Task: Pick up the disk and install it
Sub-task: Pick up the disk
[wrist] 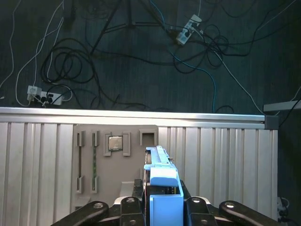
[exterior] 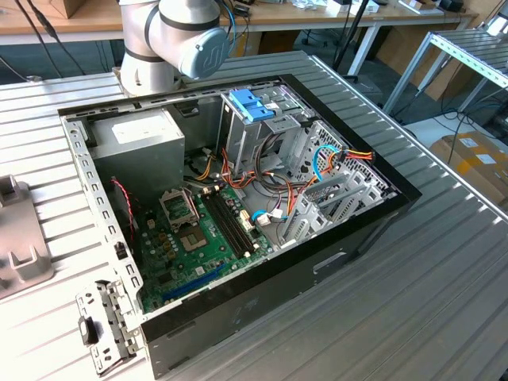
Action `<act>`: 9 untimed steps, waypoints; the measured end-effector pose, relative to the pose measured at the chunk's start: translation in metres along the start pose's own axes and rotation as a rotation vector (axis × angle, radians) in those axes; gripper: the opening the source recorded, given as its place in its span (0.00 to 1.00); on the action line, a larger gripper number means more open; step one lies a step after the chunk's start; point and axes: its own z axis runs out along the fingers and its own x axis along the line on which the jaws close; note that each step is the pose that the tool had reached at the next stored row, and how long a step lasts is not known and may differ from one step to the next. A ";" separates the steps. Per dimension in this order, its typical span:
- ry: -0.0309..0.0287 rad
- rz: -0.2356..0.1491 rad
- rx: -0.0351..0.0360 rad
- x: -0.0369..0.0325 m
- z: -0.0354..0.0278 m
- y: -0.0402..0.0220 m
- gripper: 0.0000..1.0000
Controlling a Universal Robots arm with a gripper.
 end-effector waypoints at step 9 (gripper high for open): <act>-0.0001 0.000 0.0001 0.0005 -0.0002 -0.0048 0.37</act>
